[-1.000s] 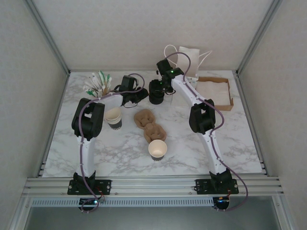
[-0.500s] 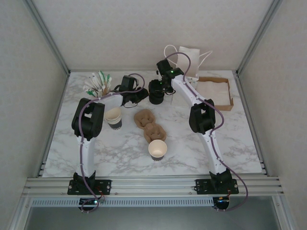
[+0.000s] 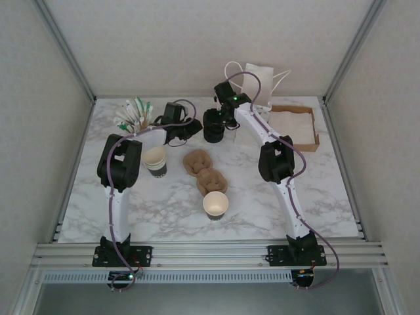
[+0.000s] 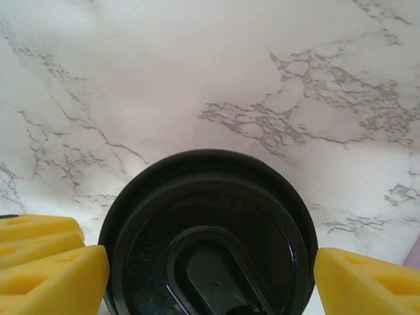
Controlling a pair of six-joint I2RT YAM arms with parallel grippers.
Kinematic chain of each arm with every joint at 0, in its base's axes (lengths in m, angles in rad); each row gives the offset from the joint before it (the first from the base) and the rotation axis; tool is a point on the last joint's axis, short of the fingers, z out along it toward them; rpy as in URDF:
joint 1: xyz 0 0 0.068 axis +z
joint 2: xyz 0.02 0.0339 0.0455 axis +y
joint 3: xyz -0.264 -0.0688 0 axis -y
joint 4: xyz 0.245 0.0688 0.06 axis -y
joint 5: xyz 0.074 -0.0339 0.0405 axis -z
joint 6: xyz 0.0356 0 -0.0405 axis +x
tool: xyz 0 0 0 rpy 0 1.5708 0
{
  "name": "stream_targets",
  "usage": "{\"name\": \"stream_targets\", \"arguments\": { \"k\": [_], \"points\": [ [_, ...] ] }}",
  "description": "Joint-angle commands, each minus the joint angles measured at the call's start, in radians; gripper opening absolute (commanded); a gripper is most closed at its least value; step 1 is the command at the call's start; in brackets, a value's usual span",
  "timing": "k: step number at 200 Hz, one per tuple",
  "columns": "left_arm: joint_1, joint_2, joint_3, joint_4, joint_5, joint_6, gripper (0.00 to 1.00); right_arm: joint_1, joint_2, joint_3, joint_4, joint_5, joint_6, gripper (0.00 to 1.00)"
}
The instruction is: Pack the takeout coffee
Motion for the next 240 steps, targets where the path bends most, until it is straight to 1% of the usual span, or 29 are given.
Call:
{"name": "stream_targets", "arguments": {
  "k": [1, 31, 61, 83, 113, 130, 153, 185, 216, 240],
  "points": [
    [0.013, -0.025, -0.011, 0.034, 0.022, -0.015, 0.29, -0.01, 0.001, -0.021, -0.019, 0.033, 0.011, 0.82],
    [0.014, -0.039, -0.023, 0.044, 0.022, -0.02, 0.29, -0.01, -0.026, -0.038, -0.003, 0.041, 0.012, 0.83],
    [0.015, -0.041, -0.026, 0.046, 0.021, -0.023, 0.29, -0.015, 0.015, -0.003, -0.007, 0.01, 0.023, 0.82],
    [0.017, -0.044, -0.029, 0.045, 0.022, -0.02, 0.29, -0.016, 0.028, -0.005, 0.004, -0.014, 0.033, 0.78],
    [0.016, -0.043, -0.029, 0.047, 0.025, -0.02, 0.29, -0.016, 0.011, -0.035, 0.028, -0.026, 0.035, 0.76],
    [0.016, -0.038, -0.029, 0.058, 0.033, -0.025, 0.3, -0.016, -0.002, -0.044, 0.032, -0.03, 0.03, 0.76],
    [0.016, -0.028, -0.031, 0.097, 0.063, -0.048, 0.34, -0.016, -0.009, -0.042, 0.031, -0.041, 0.025, 0.74],
    [0.015, -0.018, -0.031, 0.131, 0.094, -0.064, 0.35, -0.016, -0.017, -0.043, 0.027, -0.052, 0.023, 0.72],
    [0.017, 0.001, -0.019, 0.112, 0.091, -0.058, 0.34, -0.016, -0.022, -0.048, 0.024, -0.058, 0.026, 0.72],
    [0.017, 0.021, -0.007, 0.111, 0.097, -0.061, 0.31, -0.014, -0.026, -0.048, 0.024, -0.066, 0.03, 0.72]
  ]
}}
